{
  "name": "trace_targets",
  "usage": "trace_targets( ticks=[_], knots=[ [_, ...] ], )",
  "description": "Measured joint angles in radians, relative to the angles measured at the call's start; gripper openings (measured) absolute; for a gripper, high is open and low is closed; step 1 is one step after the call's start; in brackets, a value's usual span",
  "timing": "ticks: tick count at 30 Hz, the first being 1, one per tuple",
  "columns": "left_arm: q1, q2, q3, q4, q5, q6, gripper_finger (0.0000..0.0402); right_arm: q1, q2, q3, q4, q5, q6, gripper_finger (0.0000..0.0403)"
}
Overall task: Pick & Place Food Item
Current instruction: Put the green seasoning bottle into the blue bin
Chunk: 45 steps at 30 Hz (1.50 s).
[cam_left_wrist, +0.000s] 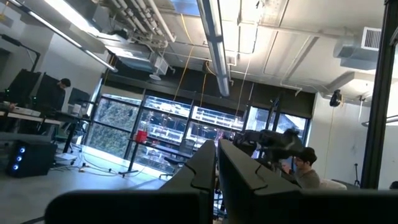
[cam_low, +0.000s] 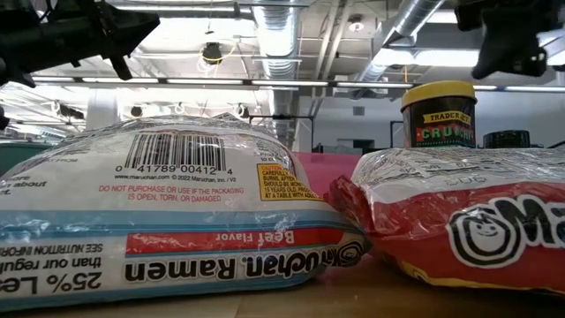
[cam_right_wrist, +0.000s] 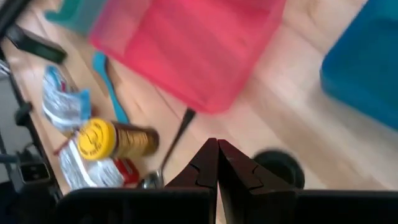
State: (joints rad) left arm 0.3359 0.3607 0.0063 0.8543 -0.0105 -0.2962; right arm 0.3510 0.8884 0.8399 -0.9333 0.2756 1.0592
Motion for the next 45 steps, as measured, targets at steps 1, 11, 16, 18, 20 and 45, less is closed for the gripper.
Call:
trace_targets(
  ticks=[1, 11, 16, 18, 20, 45],
  knots=[
    [0.0, 0.0, 0.0, 0.0, 0.0, 0.0, 0.0012, 0.02, 0.016, 0.008, -0.019, 0.0, 0.021, 0.0],
    [0.0, 0.0, 0.0, -0.001, 0.0, 0.0, 0.0012, 0.201, 0.143, 0.043, -0.267, -0.003, 0.309, 0.0],
    [0.0, 0.0, 0.0, -0.001, 0.0, 0.0, 0.0012, 0.249, 0.158, 0.043, -0.307, -0.013, 0.4, 0.0],
    [0.0, 0.0, 0.0, -0.001, 0.0, 0.0, 0.0012, 0.254, 0.158, 0.043, -0.305, -0.014, 0.408, 0.0],
    [0.0, 0.0, 0.0, -0.001, 0.0, 0.0, 0.0012, 0.252, 0.158, 0.043, -0.306, -0.015, 0.408, 0.0],
    [0.0, 0.0, 0.0, -0.001, 0.0, 0.0, 0.0012, 0.004, 0.159, 0.043, -0.206, -0.043, 0.329, 0.0049]
  ],
)
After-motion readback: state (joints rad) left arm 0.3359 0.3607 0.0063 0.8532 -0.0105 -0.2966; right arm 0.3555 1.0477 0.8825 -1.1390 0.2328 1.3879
